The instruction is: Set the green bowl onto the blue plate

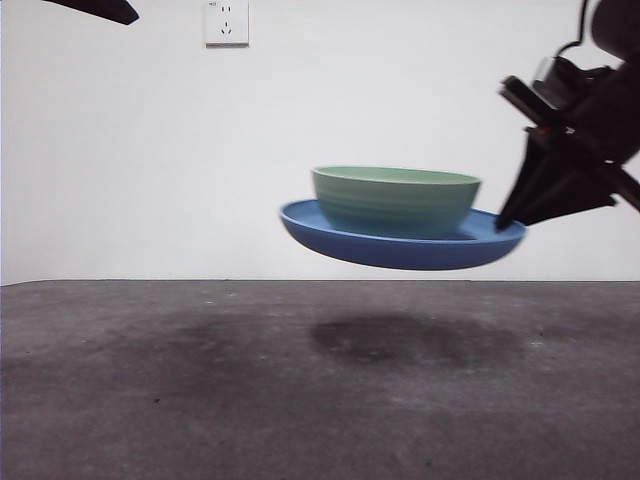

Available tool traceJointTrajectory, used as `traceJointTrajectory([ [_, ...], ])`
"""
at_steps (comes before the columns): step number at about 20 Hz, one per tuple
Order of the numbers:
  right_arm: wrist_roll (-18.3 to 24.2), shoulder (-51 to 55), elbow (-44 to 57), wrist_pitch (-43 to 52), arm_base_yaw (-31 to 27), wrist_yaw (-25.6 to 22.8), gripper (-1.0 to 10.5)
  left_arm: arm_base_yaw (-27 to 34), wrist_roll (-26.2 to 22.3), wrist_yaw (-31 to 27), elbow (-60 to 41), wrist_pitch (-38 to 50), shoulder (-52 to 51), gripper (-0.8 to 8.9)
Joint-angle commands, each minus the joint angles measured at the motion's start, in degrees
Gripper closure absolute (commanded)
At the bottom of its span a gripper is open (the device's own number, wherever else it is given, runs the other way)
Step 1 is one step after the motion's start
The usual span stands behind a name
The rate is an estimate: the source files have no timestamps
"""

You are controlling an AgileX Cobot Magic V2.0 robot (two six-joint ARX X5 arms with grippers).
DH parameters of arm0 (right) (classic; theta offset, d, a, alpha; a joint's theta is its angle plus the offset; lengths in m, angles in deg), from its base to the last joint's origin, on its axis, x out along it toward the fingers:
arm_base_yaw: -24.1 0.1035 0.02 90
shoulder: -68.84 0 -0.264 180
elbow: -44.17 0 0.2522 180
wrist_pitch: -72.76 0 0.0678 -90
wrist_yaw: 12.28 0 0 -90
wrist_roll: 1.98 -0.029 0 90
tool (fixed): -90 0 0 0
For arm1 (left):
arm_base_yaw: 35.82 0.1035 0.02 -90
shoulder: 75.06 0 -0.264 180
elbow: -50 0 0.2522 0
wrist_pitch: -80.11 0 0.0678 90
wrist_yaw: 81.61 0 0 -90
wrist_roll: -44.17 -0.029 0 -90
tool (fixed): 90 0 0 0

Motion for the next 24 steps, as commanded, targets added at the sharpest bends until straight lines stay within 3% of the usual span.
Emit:
traceJointTrajectory([
  [1, -4.2, -0.6, -1.0, 3.0, 3.4, -1.7, 9.3, -0.3, -0.3, 0.6, 0.5, 0.4, 0.5, 5.64],
  [9, -6.7, -7.6, -1.0, 8.3, 11.8, -5.4, 9.3, -0.3, -0.3, 0.6, 0.5, 0.2, 0.5, 5.64],
  [21, -8.9, -18.6, -1.0, 13.1, 13.7, -6.5, 9.3, -0.3, -0.3, 0.6, 0.5, -0.1, 0.5, 5.64],
  [24, -8.9, -18.2, -1.0, 12.9, 13.7, -6.7, 8.2, -0.3, -0.3, 0.5, 0.5, -0.1, 0.5, 5.64],
])
